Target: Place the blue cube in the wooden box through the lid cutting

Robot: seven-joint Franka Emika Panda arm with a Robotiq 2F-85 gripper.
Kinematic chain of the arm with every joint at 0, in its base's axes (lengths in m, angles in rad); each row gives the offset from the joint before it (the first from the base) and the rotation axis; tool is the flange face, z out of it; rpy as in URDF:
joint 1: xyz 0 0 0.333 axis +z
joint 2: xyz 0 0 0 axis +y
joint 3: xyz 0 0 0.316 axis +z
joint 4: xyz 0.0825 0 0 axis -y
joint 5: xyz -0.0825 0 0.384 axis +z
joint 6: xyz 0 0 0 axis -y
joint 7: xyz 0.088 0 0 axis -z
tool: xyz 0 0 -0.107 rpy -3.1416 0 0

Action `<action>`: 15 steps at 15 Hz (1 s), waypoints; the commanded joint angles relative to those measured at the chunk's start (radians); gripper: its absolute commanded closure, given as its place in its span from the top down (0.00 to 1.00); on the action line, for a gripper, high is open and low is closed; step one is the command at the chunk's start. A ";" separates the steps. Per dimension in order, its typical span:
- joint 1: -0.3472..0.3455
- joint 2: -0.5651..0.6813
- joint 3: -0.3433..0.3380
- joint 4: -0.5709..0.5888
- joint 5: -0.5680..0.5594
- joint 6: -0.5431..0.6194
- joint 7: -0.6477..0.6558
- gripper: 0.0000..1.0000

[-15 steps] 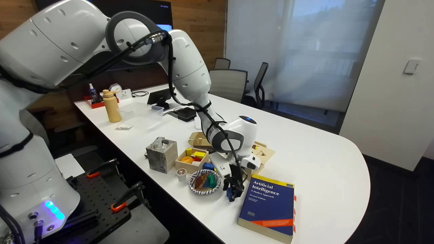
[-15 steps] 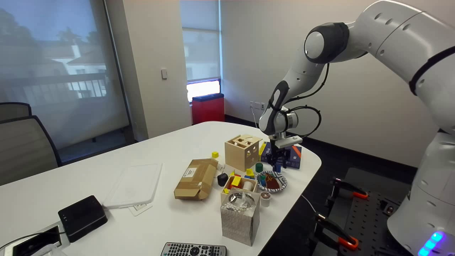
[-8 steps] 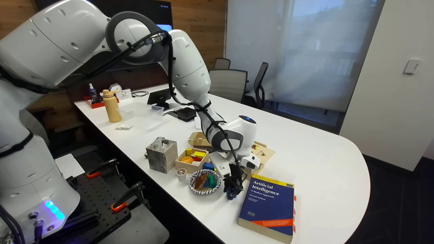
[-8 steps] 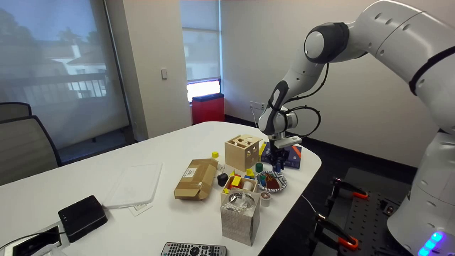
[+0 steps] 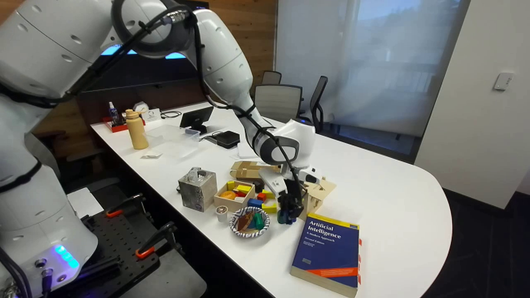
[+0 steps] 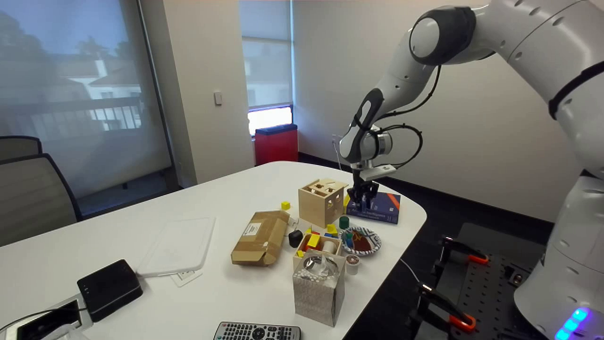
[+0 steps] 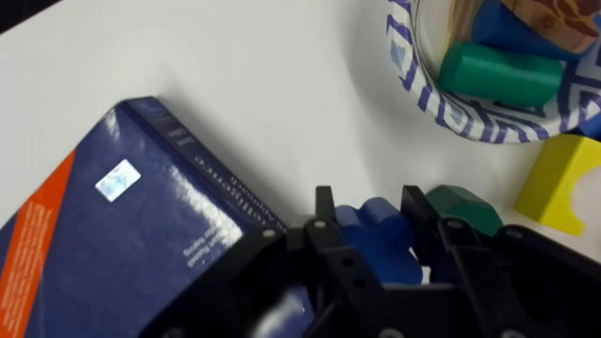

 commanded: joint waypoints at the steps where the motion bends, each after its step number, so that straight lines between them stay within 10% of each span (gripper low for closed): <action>1: 0.035 -0.131 -0.025 -0.035 -0.029 -0.060 -0.028 0.15; 15: 0.084 -0.168 0.008 0.195 -0.101 -0.166 -0.141 0.15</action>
